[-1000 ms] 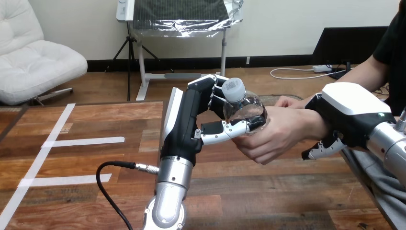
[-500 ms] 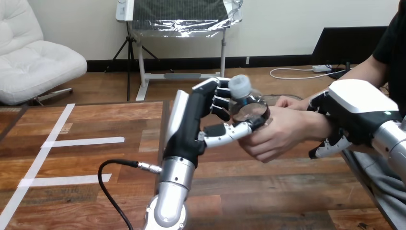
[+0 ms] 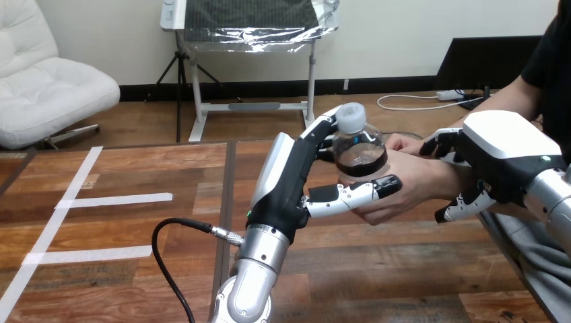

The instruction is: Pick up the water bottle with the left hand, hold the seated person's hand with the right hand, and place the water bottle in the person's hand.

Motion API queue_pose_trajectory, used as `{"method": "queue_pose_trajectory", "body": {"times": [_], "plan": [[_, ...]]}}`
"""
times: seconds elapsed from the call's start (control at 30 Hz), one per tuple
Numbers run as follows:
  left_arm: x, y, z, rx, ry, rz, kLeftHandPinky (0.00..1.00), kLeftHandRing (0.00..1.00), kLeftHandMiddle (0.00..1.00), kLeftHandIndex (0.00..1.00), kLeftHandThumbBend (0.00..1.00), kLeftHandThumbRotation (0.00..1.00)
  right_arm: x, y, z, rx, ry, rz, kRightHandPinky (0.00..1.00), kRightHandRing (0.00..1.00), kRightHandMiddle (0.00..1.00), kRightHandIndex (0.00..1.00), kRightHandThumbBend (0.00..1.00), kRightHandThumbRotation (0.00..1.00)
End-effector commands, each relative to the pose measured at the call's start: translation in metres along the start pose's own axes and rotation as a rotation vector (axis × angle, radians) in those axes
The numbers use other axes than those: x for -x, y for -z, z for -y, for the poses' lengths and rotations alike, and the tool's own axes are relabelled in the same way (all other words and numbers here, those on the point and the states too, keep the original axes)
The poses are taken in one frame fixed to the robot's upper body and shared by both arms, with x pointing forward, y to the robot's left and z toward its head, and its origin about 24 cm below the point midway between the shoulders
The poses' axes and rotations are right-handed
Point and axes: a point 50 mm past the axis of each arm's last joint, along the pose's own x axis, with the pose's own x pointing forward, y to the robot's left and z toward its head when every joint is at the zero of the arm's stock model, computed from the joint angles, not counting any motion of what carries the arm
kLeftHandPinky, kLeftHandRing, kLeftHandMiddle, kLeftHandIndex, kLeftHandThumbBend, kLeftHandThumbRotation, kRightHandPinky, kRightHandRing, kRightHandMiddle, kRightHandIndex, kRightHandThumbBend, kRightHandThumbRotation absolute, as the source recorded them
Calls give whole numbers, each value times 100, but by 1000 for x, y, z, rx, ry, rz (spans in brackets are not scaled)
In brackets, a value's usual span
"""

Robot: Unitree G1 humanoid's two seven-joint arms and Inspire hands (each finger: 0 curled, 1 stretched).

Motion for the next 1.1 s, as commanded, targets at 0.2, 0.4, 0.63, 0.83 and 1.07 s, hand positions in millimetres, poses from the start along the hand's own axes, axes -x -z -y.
{"method": "queue_pose_trajectory", "body": {"times": [0.2, 0.4, 0.63, 0.83, 1.07], "plan": [[-15, -20, -5, -10, -51, 94, 100, 100, 100, 100, 100, 75, 2, 3, 18, 8, 47, 4, 78, 90, 91, 87, 86, 3], [-15, -20, -5, -16, -59, 94, 100, 100, 100, 100, 100, 77, 2, 3, 18, 7, 40, 6, 83, 92, 93, 89, 86, 3], [-14, -20, -5, -23, -66, 90, 100, 100, 100, 100, 100, 79, 2, 3, 18, 8, 36, 13, 85, 93, 93, 89, 87, 3], [-14, -20, -5, -28, -67, 88, 100, 100, 100, 100, 100, 80, 2, 3, 17, -3, 35, 18, 86, 93, 93, 88, 87, 2], [-14, -19, -5, -36, -64, 84, 100, 100, 100, 100, 100, 81, 4, 1, 18, -14, 40, 27, 87, 94, 93, 88, 86, 2]]}}
